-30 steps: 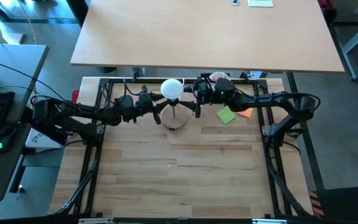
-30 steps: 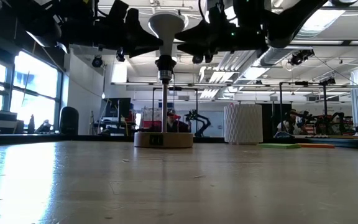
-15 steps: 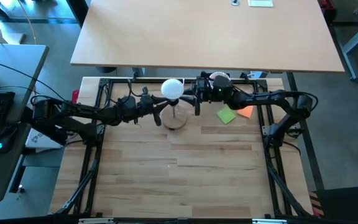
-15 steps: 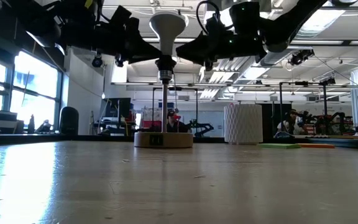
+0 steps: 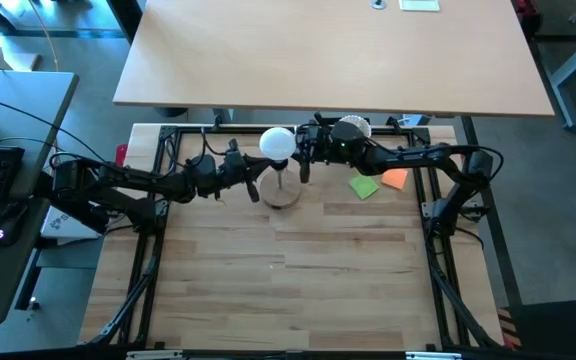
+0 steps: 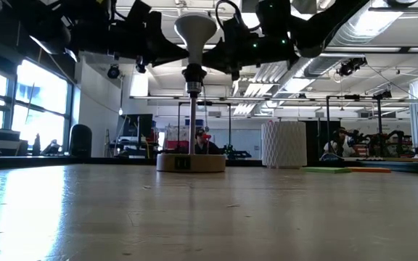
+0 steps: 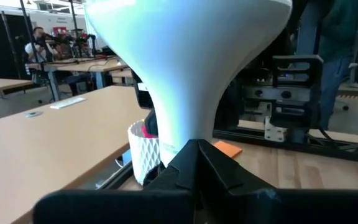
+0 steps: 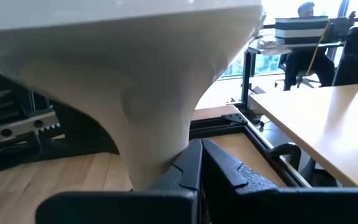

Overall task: Screw lightbulb
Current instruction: Insert the white lightbulb into the brown lamp

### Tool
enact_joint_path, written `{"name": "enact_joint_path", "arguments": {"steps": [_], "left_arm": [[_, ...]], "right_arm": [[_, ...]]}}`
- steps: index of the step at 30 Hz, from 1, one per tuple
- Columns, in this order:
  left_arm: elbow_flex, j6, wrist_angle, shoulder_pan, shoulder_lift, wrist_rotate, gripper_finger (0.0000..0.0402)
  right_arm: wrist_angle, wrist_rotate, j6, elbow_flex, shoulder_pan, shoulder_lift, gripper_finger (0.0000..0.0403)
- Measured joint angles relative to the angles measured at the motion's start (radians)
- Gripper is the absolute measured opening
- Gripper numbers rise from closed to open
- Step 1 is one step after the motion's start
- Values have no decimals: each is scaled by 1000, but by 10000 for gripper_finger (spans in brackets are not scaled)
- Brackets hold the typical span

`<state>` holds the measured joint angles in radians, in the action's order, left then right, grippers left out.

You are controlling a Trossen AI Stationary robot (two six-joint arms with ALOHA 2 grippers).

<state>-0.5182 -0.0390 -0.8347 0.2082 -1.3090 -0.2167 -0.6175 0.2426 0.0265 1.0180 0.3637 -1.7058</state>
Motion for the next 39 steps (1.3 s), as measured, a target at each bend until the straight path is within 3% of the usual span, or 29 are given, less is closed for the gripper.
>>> {"name": "enact_joint_path", "arguments": {"steps": [11, 17, 22, 24, 27, 30, 35, 39], "left_arm": [[0, 1, 8, 2, 0, -113, 0], [0, -6, 36, 2, 3, -115, 0], [0, -19, 42, -41, 24, -126, 0], [0, -44, 69, -70, 49, -192, 0], [0, -75, 119, -114, 108, -282, 0], [0, -96, 121, -156, 166, -295, 0], [0, -137, 53, -178, 211, -289, 0], [0, -147, 7, -161, 206, -254, 0]], "right_arm": [[124, -1, 0, 3, -7, 12, 1], [248, -32, -29, 3, -20, 81, 0], [314, -216, -50, 2, -44, 127, 0], [321, -281, -53, 2, -50, 141, 0], [321, -325, -53, 2, -52, 171, 0], [303, -371, -53, 1, -51, 196, 0], [209, -291, -43, 2, -43, 199, 0], [186, -291, -34, 2, -45, 198, 0]]}}
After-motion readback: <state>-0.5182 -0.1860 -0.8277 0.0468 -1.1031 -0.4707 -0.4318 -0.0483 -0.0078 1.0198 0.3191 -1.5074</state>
